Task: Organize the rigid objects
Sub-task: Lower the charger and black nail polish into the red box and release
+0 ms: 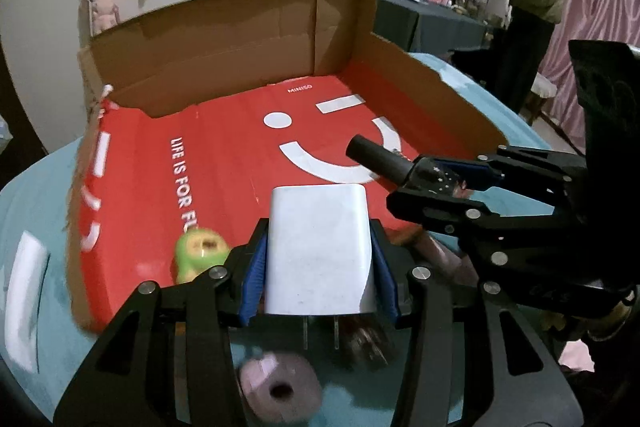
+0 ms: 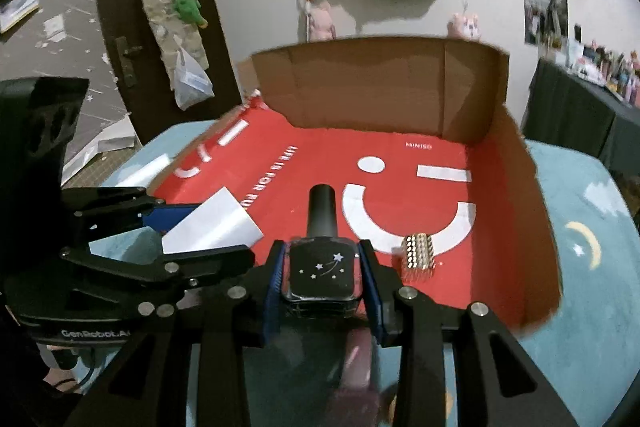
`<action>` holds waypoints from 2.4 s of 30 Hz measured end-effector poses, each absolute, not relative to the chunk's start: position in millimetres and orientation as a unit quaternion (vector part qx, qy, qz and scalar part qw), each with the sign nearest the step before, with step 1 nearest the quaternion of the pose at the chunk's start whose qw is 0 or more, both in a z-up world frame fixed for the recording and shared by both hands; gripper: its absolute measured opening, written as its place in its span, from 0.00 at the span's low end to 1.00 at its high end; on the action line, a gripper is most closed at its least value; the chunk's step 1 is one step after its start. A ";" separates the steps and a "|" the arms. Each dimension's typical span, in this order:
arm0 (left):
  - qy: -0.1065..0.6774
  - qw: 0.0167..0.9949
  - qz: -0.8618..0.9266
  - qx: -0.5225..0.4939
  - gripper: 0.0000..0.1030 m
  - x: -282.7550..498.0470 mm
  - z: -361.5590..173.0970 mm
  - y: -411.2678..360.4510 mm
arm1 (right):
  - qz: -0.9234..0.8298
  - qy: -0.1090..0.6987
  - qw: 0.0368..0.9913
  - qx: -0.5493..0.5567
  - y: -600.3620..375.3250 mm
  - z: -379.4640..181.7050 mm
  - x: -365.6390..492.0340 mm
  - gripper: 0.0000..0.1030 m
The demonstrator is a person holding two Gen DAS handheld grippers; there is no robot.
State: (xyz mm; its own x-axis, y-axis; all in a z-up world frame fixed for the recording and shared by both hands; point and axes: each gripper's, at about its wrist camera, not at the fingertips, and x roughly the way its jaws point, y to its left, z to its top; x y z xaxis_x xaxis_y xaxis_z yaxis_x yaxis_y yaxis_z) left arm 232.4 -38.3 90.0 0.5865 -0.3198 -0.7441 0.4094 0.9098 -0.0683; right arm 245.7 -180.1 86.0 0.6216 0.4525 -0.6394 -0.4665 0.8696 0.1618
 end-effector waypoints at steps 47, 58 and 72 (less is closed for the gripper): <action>0.486 0.838 -0.212 0.128 0.43 305.6 43.8 -56.5 | 0.303 0.474 0.816 -0.137 -156.3 45.6 337.8 0.37; 0.484 0.837 -0.220 0.130 0.43 307.0 45.7 -62.4 | 0.297 0.493 0.803 -0.154 -153.9 46.9 346.1 0.37; 0.482 0.834 -0.232 0.135 0.43 307.0 47.2 -65.1 | 0.293 0.495 0.802 -0.160 -153.2 46.2 347.4 0.38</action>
